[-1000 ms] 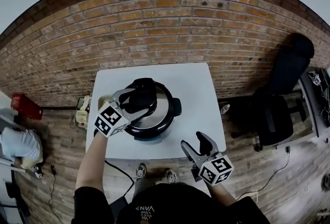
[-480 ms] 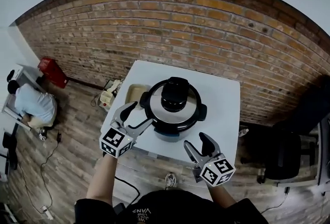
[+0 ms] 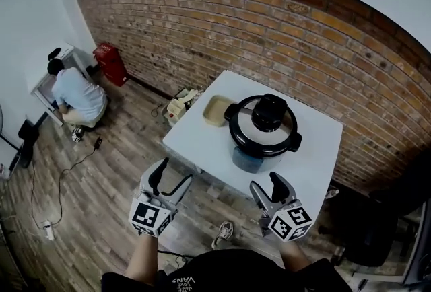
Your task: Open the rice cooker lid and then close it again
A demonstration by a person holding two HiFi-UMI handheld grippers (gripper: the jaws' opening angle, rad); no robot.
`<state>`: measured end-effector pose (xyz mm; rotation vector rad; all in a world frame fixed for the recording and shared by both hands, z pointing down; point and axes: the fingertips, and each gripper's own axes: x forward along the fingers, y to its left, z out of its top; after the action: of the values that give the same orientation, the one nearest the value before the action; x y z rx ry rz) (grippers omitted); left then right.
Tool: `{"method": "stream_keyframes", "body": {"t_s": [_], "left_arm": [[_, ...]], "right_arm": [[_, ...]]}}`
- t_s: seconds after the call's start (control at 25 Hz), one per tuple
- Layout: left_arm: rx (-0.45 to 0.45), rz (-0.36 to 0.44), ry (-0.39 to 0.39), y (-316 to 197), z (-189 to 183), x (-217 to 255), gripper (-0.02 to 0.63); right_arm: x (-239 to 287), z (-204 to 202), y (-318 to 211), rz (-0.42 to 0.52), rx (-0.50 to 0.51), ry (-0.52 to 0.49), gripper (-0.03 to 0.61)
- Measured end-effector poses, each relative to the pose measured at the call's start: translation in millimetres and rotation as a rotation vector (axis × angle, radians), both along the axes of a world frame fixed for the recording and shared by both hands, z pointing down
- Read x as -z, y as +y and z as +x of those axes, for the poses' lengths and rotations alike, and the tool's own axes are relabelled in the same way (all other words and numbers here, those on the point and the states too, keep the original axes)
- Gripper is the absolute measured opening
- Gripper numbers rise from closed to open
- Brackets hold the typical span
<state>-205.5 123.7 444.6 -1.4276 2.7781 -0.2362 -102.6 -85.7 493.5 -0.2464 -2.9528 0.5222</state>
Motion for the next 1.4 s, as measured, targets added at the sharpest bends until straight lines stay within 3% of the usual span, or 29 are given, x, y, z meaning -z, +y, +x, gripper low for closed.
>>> {"method": "stream_keyframes", "body": {"t_s": [0.24, 0.44, 0.68, 0.84, 1.08, 1.4], "left_arm": [[0.177, 0.064, 0.007, 73, 79, -7, 0.313], [0.250, 0.088, 0.015, 107, 145, -14, 0.311], [0.253, 0.066, 0.043, 114, 207, -30, 0.310], [0.217, 0.053, 0.016, 104, 231, -27, 0.305], [0.187, 0.050, 0.033, 78, 240, -29, 0.208], [0.200, 0.038, 0.053, 40, 249, -29, 0.024]], "right_arm": [[6, 48, 39, 0.030, 0.087, -0.018, 0.299], [5, 93, 70, 0.071, 0.144, -0.017, 0.299], [-3, 138, 95, 0.117, 0.169, 0.007, 0.287], [-2, 158, 100, 0.146, 0.159, 0.008, 0.225], [7, 164, 86, 0.168, 0.136, -0.003, 0.097], [10, 173, 61, 0.179, 0.161, 0.013, 0.006]]}}
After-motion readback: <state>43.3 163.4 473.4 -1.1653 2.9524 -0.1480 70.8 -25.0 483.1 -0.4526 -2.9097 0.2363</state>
